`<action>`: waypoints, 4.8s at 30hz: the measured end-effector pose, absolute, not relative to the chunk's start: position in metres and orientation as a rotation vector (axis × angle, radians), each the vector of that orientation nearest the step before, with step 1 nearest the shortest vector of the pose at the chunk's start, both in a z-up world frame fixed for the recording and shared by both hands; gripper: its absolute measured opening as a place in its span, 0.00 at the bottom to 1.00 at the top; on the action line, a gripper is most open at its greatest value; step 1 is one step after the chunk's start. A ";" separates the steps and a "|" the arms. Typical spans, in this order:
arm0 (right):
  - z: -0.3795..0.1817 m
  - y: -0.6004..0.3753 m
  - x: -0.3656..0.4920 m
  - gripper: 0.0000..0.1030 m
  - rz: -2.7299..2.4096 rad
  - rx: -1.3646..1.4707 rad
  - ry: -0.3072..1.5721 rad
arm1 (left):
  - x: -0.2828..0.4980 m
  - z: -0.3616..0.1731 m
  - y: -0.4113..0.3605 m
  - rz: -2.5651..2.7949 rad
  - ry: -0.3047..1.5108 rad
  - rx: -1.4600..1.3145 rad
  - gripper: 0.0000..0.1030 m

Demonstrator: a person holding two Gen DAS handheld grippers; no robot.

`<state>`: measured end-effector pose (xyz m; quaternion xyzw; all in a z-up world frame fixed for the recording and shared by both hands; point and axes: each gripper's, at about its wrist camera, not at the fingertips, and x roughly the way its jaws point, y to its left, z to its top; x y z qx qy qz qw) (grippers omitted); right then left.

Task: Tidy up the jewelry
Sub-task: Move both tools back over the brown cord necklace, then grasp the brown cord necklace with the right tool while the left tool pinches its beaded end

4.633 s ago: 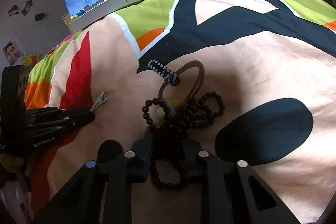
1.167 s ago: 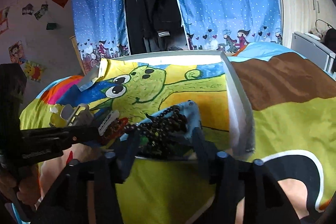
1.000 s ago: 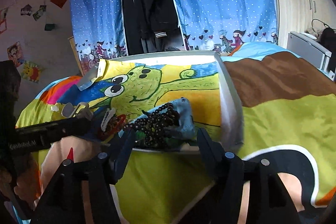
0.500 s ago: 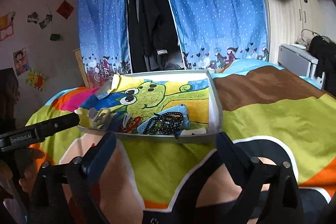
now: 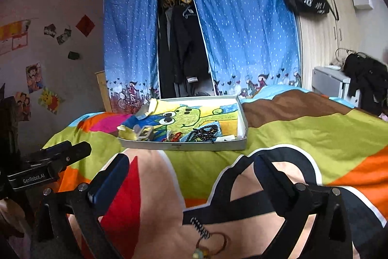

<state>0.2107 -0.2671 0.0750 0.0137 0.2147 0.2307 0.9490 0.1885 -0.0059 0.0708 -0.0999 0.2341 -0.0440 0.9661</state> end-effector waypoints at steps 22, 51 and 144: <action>0.027 -0.300 0.117 1.00 0.361 0.085 0.492 | 0.106 0.040 -0.021 -0.131 0.510 -0.061 0.95; -0.068 -0.303 0.115 1.00 0.244 0.105 0.816 | 0.119 -0.062 -0.020 -0.119 0.840 -0.041 0.95; -0.113 -0.314 0.237 0.06 0.313 0.216 0.948 | 0.326 -0.102 -0.068 -0.416 1.227 -0.605 0.42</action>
